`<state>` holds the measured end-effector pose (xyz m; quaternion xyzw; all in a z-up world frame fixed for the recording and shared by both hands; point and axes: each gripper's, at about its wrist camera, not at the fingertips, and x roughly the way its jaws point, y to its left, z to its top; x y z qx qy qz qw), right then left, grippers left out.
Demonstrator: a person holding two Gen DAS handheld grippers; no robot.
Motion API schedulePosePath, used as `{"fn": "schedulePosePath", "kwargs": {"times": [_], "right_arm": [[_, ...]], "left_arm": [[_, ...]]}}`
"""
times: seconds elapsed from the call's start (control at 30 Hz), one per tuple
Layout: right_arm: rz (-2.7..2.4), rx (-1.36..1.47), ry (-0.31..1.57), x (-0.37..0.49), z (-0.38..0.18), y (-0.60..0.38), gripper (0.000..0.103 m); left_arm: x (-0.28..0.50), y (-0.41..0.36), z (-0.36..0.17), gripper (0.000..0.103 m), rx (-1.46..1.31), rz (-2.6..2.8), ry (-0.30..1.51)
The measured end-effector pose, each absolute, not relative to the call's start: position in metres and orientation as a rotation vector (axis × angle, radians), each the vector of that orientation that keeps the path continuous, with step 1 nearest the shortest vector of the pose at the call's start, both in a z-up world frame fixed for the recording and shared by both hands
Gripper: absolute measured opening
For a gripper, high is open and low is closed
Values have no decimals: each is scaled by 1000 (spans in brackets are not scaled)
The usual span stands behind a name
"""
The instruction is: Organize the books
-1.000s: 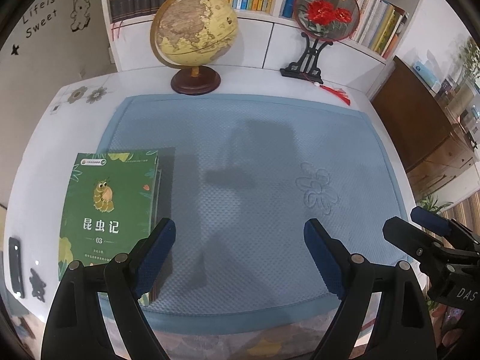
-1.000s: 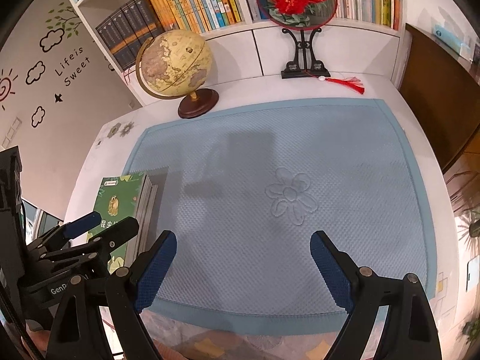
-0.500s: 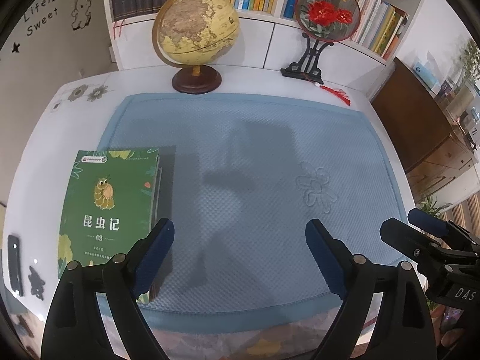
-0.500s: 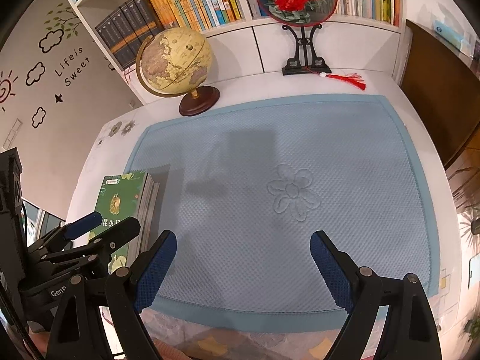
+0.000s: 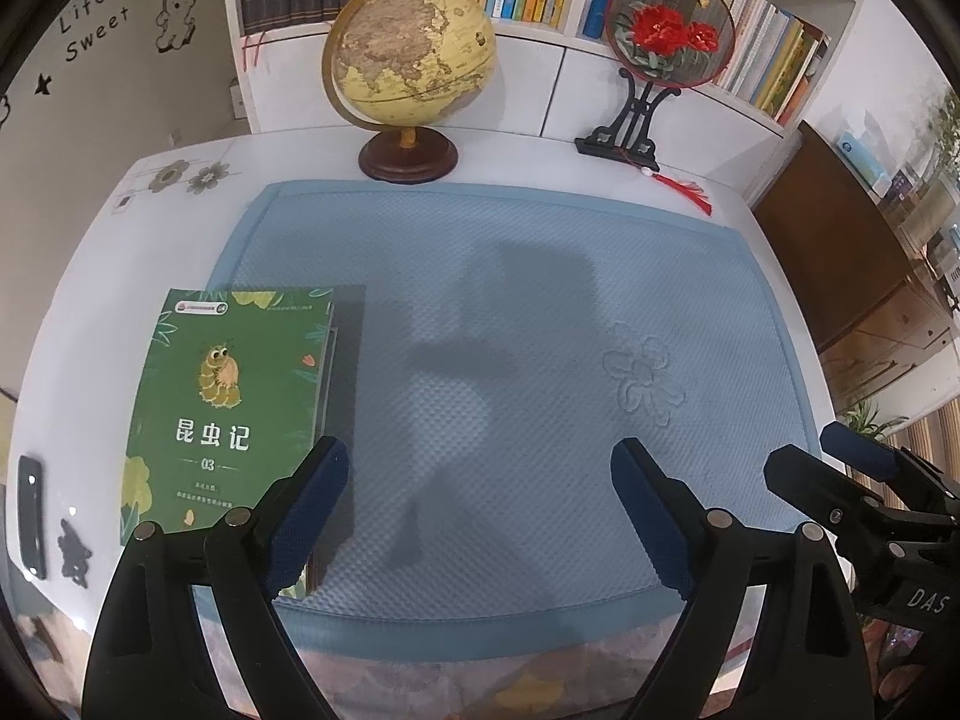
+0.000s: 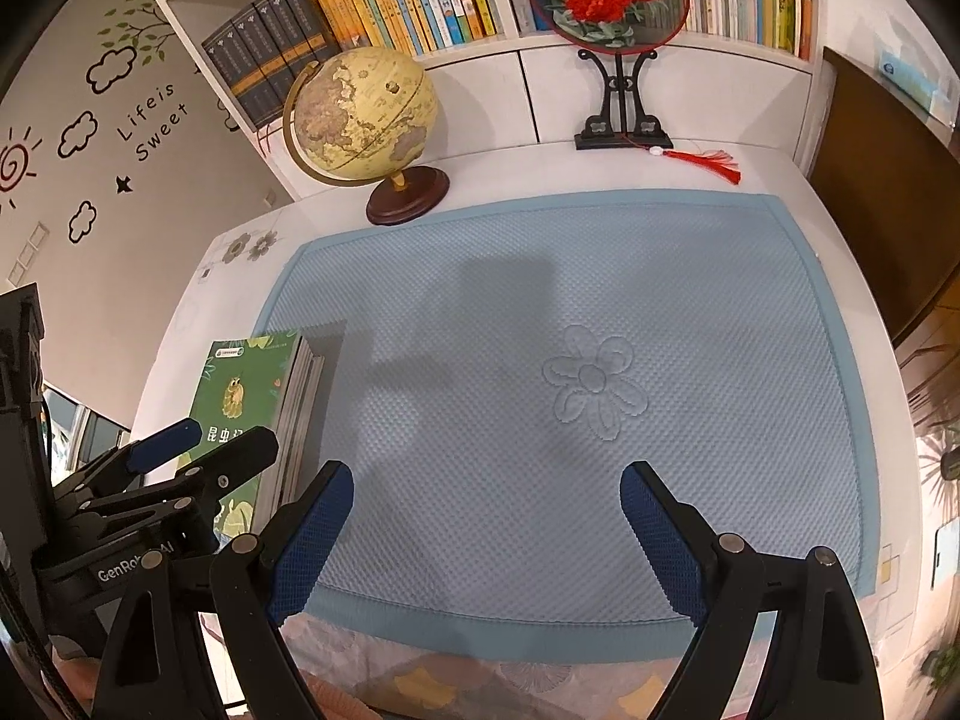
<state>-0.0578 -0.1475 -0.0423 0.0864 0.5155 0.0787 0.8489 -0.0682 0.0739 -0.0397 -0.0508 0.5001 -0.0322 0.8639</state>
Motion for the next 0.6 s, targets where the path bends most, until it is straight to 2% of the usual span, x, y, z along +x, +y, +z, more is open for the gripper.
{"fn": "schedulePosePath", "kwargs": {"times": [0.6], "right_arm": [[157, 177, 1083, -57, -41, -149, 89]], "left_arm": [[-67, 75, -41, 89, -108, -61, 1049]]}}
